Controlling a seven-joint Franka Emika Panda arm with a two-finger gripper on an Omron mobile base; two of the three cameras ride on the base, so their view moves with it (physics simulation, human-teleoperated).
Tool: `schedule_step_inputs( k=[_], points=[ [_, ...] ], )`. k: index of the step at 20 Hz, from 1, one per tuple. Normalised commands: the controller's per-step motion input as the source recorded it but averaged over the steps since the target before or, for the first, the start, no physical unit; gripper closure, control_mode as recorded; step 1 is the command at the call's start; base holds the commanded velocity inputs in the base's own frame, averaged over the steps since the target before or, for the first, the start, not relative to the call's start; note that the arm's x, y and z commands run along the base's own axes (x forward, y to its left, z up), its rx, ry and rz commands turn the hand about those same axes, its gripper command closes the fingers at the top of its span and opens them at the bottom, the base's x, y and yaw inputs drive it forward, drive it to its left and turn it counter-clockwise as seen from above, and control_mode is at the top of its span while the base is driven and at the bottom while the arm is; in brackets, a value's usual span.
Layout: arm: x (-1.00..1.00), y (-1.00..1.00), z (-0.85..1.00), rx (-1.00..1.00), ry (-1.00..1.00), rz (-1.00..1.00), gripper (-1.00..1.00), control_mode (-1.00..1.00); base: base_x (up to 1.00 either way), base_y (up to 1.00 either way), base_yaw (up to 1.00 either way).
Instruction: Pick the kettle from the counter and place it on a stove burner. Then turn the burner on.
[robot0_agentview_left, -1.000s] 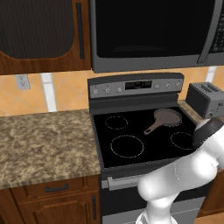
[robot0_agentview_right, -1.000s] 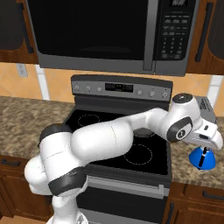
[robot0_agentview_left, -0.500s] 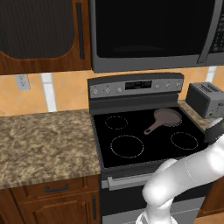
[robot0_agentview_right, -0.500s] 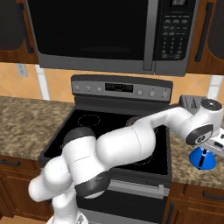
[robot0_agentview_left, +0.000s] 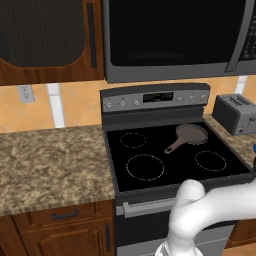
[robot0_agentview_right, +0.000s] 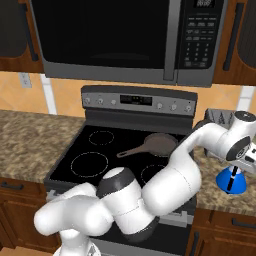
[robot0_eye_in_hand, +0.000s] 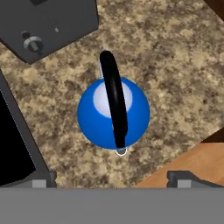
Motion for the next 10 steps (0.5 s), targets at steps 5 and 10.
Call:
schedule_step_inputs(
  k=[5,10],
  points=[
    [0.46,-0.22,-0.33,-0.02,-0.01,0.0,-1.0,-1.0,0.0,0.0,0.0],
    [0.33,-0.39,-0.28,-0.03,0.0,0.0,-1.0,-1.0,0.0,0.0,0.0]
  ],
)
